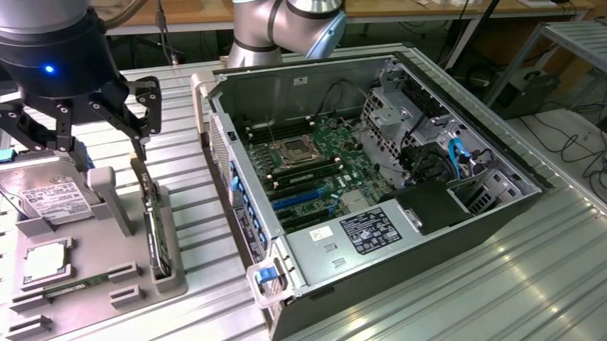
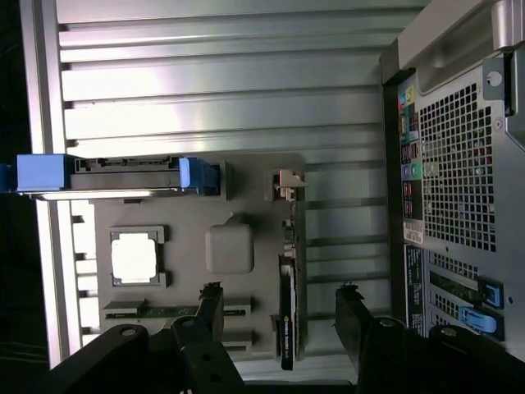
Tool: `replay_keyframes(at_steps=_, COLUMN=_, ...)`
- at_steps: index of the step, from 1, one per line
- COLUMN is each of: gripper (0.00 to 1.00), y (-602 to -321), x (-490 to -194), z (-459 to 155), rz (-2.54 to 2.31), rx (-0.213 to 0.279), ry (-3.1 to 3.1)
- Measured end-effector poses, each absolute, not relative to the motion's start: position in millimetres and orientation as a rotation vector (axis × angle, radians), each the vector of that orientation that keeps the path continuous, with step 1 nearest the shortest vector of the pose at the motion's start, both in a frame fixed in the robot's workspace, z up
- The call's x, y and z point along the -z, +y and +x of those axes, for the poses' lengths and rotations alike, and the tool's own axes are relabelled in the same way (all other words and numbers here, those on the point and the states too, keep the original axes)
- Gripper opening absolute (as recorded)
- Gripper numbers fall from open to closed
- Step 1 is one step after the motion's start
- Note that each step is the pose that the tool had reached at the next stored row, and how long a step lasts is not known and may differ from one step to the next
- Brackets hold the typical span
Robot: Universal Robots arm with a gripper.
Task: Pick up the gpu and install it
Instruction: 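Pick up the gpu and move the gpu toward the slot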
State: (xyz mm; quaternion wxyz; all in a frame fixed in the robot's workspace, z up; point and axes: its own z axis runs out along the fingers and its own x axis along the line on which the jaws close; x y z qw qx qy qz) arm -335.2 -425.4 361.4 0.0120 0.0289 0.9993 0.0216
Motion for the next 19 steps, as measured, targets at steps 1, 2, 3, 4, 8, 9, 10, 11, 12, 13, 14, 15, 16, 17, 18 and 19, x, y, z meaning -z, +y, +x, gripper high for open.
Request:
replay_keyframes(at_steps=1, gripper=0.66, y=-426, x=-361, z=-335, rz=0.090, rx=-0.067, ry=3.116)
replay_keyframes(at_steps=2, gripper=0.66, y=-426, x=-360, z=-335, rz=0.090, rx=-0.067, ry=3.116)
replay_keyframes(at_steps=3, gripper=0.66, y=-427, x=-359, z=-335, rz=0.090, rx=-0.067, ry=3.116)
replay_keyframes(at_steps=4, gripper=0.66, y=-427, x=-358, z=-335, rz=0.090, rx=-0.067, ry=3.117)
replay_keyframes(at_steps=8, gripper=0.66, y=-429, x=-352, z=-335, rz=0.086, rx=-0.067, ry=3.120)
replay_keyframes(at_steps=9, gripper=0.66, y=-429, x=-351, z=-335, rz=0.083, rx=-0.067, ry=3.121)
replay_keyframes(at_steps=10, gripper=0.66, y=-430, x=-350, z=-335, rz=0.077, rx=-0.067, ry=3.122)
replay_keyframes(at_steps=11, gripper=0.66, y=-430, x=-348, z=-335, rz=0.071, rx=-0.067, ry=3.122)
replay_keyframes(at_steps=12, gripper=0.66, y=-431, x=-347, z=-335, rz=0.064, rx=-0.067, ry=3.123)
replay_keyframes(at_steps=13, gripper=0.66, y=-433, x=-346, z=-335, rz=0.062, rx=-0.067, ry=3.123)
replay_keyframes(at_steps=14, gripper=0.66, y=-434, x=-345, z=-335, rz=0.061, rx=-0.068, ry=3.123)
replay_keyframes(at_steps=15, gripper=0.66, y=-435, x=-344, z=-335, rz=0.061, rx=-0.068, ry=3.123)
replay_keyframes(at_steps=16, gripper=0.66, y=-437, x=-343, z=-335, rz=0.061, rx=-0.067, ry=3.123)
replay_keyframes(at_steps=17, gripper=0.66, y=-439, x=-342, z=-335, rz=0.059, rx=-0.067, ry=3.124)
replay_keyframes(at_steps=18, gripper=0.66, y=-440, x=-341, z=-335, rz=0.056, rx=-0.068, ry=3.124)
replay_keyframes(at_steps=19, gripper=0.66, y=-441, x=-340, z=-335, rz=0.049, rx=-0.068, ry=3.125)
